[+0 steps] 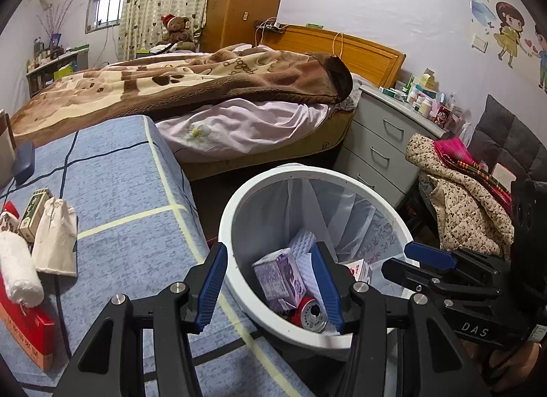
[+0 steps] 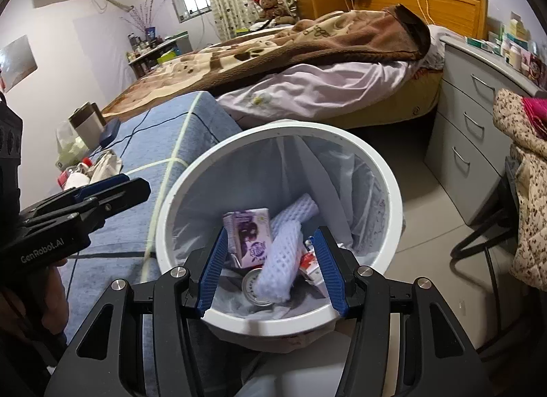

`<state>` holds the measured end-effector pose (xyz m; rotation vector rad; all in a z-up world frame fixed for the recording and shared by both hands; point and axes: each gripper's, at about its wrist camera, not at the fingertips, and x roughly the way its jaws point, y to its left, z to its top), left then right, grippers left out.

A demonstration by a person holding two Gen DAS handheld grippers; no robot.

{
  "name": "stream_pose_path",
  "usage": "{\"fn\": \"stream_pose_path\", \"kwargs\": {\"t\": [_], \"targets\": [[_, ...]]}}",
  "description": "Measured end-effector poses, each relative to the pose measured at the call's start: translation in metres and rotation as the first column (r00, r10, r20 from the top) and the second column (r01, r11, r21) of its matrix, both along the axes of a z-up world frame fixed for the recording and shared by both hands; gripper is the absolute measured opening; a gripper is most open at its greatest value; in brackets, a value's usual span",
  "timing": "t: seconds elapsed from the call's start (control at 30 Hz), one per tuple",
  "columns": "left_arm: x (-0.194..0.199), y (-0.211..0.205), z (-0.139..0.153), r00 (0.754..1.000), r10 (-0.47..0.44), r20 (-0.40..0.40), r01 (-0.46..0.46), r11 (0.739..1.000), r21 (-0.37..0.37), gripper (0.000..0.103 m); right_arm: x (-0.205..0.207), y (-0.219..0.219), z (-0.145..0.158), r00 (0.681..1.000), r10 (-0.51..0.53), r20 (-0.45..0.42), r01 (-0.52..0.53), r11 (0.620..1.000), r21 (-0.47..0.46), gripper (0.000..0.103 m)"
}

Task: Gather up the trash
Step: 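Open both tools to drop the carton and sleeve into the bin, then move both tools back over the trash on the bed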

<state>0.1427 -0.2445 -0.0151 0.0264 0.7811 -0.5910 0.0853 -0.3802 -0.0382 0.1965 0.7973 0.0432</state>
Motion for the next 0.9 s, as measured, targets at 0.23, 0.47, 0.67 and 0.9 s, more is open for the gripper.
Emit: {"fn": "stream_pose_path", "kwargs": {"t": [0.23, 0.47, 0.67, 0.9], "targets": [[-0.01, 0.023, 0.001, 1.0, 0.028, -0.003, -0.028, 1.0, -0.006, 0.051, -0.003, 0.013, 0.007, 0.999, 0.043, 0.019, -0.043, 0.999, -0.005, 0.054], [-0.018, 0.053, 0.004, 0.995, 0.099, -0.004, -0.099, 0.995, -0.022, 0.051, -0.005, 0.03, 0.015, 0.995, 0.095, 0.043, -0.094, 0.996, -0.009, 0.054], [-0.025, 0.077, 0.006, 0.988, 0.156, 0.01, -0.155, 0.988, -0.02, 0.051, -0.006, 0.047, 0.021, 0.989, 0.136, 0.064, -0.136, 0.991, -0.019, 0.054], [-0.035, 0.105, 0.005, 0.976, 0.217, 0.013, -0.217, 0.976, -0.011, 0.051, -0.003, 0.063, 0.019, 0.98, 0.189, 0.059, -0.189, 0.982, -0.001, 0.054]]}}
